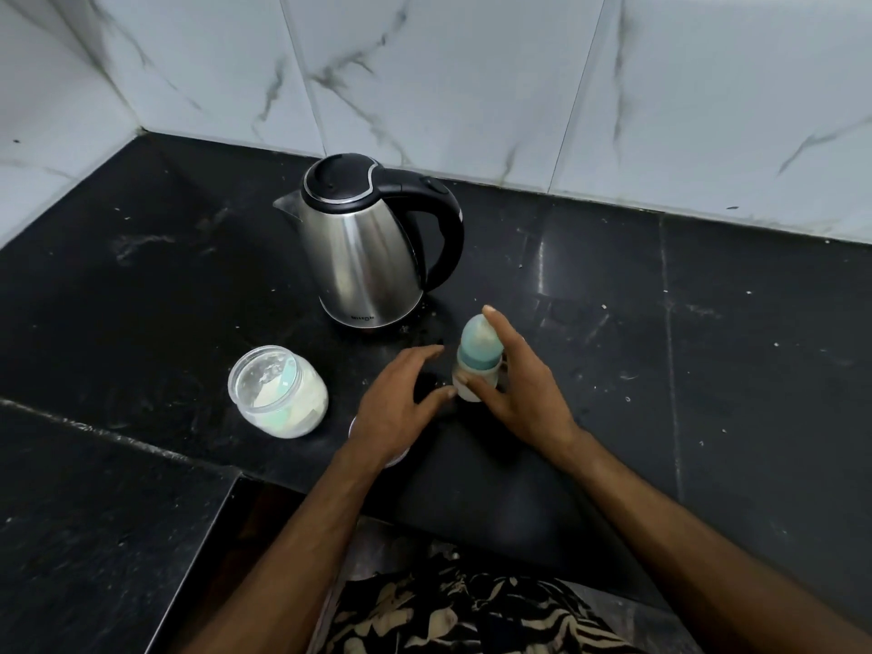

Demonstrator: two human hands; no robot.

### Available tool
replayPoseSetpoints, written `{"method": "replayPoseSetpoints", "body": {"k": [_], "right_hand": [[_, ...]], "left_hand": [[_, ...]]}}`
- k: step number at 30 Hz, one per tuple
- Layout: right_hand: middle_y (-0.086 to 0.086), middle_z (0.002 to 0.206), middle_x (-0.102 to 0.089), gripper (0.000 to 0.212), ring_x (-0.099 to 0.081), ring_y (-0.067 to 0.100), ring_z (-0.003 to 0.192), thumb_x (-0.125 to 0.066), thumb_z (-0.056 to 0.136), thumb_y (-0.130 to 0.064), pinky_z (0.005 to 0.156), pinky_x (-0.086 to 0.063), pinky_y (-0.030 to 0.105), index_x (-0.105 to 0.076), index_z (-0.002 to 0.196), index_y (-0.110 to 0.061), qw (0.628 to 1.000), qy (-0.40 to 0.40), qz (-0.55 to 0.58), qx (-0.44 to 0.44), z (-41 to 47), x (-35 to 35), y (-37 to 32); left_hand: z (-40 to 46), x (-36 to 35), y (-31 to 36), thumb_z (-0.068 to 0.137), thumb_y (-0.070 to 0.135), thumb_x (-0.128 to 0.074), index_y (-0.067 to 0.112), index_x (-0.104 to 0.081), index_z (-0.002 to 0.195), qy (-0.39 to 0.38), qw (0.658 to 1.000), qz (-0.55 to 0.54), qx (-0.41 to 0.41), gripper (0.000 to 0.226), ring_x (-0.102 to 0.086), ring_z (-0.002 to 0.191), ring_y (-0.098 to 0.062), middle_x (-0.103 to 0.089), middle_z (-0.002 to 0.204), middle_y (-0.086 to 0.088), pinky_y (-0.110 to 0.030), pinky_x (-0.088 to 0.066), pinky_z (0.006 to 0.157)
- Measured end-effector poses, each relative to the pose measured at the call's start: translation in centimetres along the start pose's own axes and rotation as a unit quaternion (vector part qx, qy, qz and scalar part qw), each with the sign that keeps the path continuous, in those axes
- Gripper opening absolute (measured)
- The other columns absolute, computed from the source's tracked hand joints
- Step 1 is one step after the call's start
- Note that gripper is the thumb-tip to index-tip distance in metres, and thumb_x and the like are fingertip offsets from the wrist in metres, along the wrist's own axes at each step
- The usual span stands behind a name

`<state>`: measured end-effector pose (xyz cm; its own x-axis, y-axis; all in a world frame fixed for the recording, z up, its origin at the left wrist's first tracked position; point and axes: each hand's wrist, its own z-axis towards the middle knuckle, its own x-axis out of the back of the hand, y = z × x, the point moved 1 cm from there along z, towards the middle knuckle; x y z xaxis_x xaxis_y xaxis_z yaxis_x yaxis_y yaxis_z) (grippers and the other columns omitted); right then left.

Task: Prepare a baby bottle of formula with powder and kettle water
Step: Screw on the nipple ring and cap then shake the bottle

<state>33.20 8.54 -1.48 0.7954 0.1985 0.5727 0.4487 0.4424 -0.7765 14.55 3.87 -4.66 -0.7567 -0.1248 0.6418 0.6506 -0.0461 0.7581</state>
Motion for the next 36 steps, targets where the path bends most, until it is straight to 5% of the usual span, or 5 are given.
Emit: {"method": "replayPoseSetpoints", "body": {"k": [15, 21, 27, 33, 36], "right_hand": [[0.001, 0.096, -0.07, 0.064, -0.07, 0.017, 0.086, -0.066, 0.092, -0.016, 0.067, -0.059, 0.036, -0.03, 0.143, -0.031, 0.904, 0.12, 0.373, -0.172, 2.4, 1.9, -3.5], [0.007, 0.107, -0.069, 0.074, -0.071, 0.021, 0.094, -0.076, 0.084, -0.024, 0.073, -0.059, 0.033, -0.032, 0.143, -0.033, 0.933, -0.001, 0.333, -0.132, 1.7, 0.7, -4.7], [-0.008, 0.086, -0.073, 0.053, -0.069, 0.018, 0.084, -0.06, 0.096, -0.015, 0.068, -0.059, 0.042, -0.035, 0.14, -0.029, 0.862, 0.189, 0.433, -0.184, 3.8, 1.2, -5.2], [0.007, 0.106, -0.07, 0.071, -0.072, 0.019, 0.092, -0.076, 0.085, -0.021, 0.07, -0.059, 0.033, -0.035, 0.142, -0.033, 0.919, 0.022, 0.353, -0.172, 1.9, -0.6, -5.7], [0.0, 0.094, -0.073, 0.061, -0.07, 0.02, 0.086, -0.066, 0.092, -0.013, 0.067, -0.06, 0.037, -0.035, 0.143, -0.026, 0.882, 0.15, 0.404, -0.192, 3.0, 0.3, -5.6]], "left_hand": [[-3.7, 1.9, -4.1, 0.086, 0.063, -0.053, 0.02, -0.064, 0.122, 0.075, 0.994, -0.047, 0.062, 0.057, -0.059, 0.111, -0.002, -0.065, 0.117, 0.013, -0.025, -0.046, 0.097], [-4.1, 1.7, -4.5, 0.088, 0.062, -0.052, 0.019, -0.064, 0.122, 0.082, 0.994, -0.04, 0.053, 0.057, -0.059, 0.111, -0.008, -0.065, 0.117, 0.009, -0.03, -0.046, 0.097], [-4.1, 1.7, -4.6, 0.089, 0.059, -0.052, 0.02, -0.064, 0.12, 0.09, 0.993, -0.054, 0.047, 0.05, -0.06, 0.109, -0.008, -0.066, 0.114, 0.011, -0.033, -0.047, 0.097], [-4.2, 1.8, -4.8, 0.09, 0.06, -0.051, 0.017, -0.063, 0.123, 0.079, 0.995, -0.044, 0.037, 0.055, -0.058, 0.111, -0.01, -0.065, 0.119, 0.008, -0.031, -0.046, 0.097], [-4.3, 1.8, -4.8, 0.091, 0.057, -0.051, 0.017, -0.064, 0.122, 0.082, 0.995, -0.05, 0.032, 0.053, -0.059, 0.111, -0.009, -0.065, 0.118, 0.008, -0.029, -0.046, 0.098]]}}
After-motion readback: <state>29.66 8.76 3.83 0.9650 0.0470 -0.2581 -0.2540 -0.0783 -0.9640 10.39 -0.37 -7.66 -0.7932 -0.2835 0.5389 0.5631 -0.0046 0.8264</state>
